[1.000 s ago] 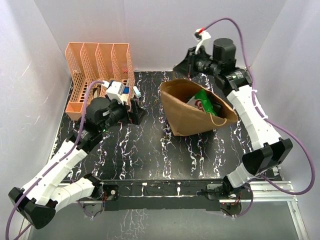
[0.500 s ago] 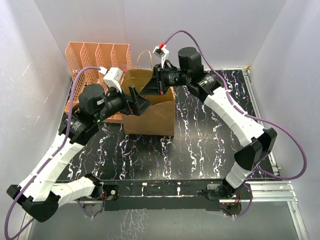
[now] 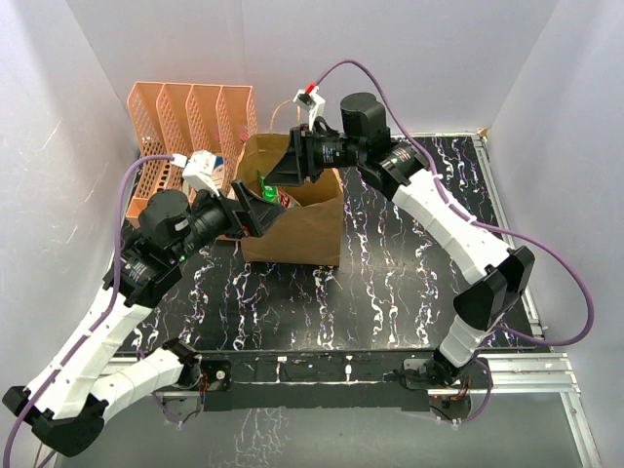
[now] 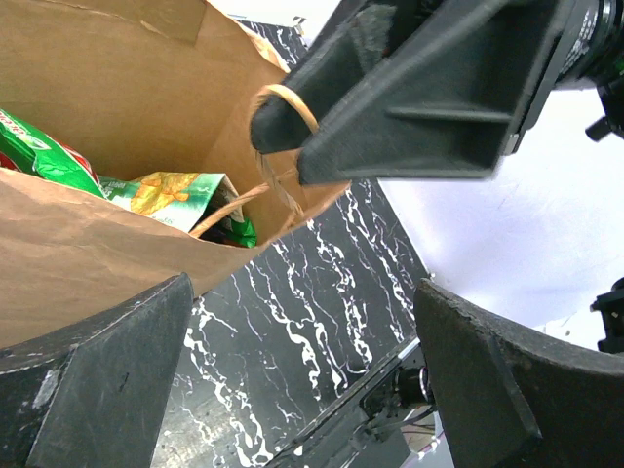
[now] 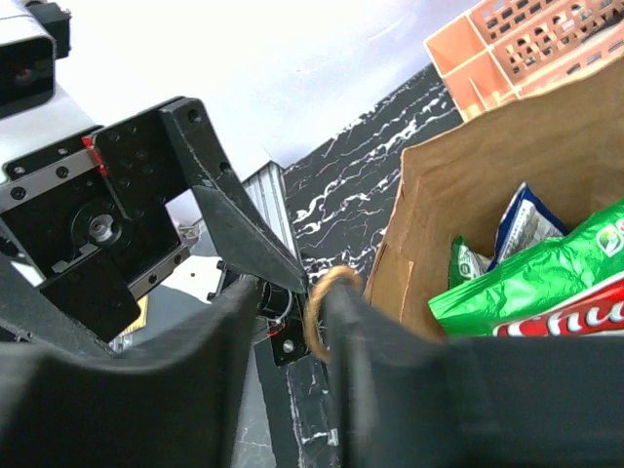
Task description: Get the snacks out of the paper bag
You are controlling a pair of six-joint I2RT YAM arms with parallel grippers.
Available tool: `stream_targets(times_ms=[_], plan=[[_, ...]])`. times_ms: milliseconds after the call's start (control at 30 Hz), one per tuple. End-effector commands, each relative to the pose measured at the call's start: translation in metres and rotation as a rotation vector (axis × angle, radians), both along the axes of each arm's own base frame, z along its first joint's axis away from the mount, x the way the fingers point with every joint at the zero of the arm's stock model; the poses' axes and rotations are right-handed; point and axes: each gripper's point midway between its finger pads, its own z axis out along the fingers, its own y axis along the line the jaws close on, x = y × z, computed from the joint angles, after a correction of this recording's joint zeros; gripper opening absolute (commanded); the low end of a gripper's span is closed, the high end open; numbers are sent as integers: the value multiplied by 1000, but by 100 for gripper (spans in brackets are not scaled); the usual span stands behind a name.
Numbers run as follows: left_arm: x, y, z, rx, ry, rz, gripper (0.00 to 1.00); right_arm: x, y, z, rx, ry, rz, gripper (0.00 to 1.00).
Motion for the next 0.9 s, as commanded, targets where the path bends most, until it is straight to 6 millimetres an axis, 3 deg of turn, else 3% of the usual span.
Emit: stream_targets(times_ms=[0,100,200,333,467,667,867], plan=[[3,2,9,-24,16,32,95,16,-18,38,3,-144,-164,66],[3,1,10,-15,41,28,95,29,-34,46,-18,-206,-289,82],[5,6,15,2,45,59,98,49,-57,59,-28,-282,-454,92],[11,8,25,32,44,81,98,88,-93,69,-53,-378,-700,93],[15,9,20,57,76,95,98,118,-109,77,-11,-406,-752,95],[6,14,18,28,87,107,98,153,-86,69,40,-401,-642,94],[-11,2,14,-57,175,37,98,192,-52,42,58,-335,-556,92]])
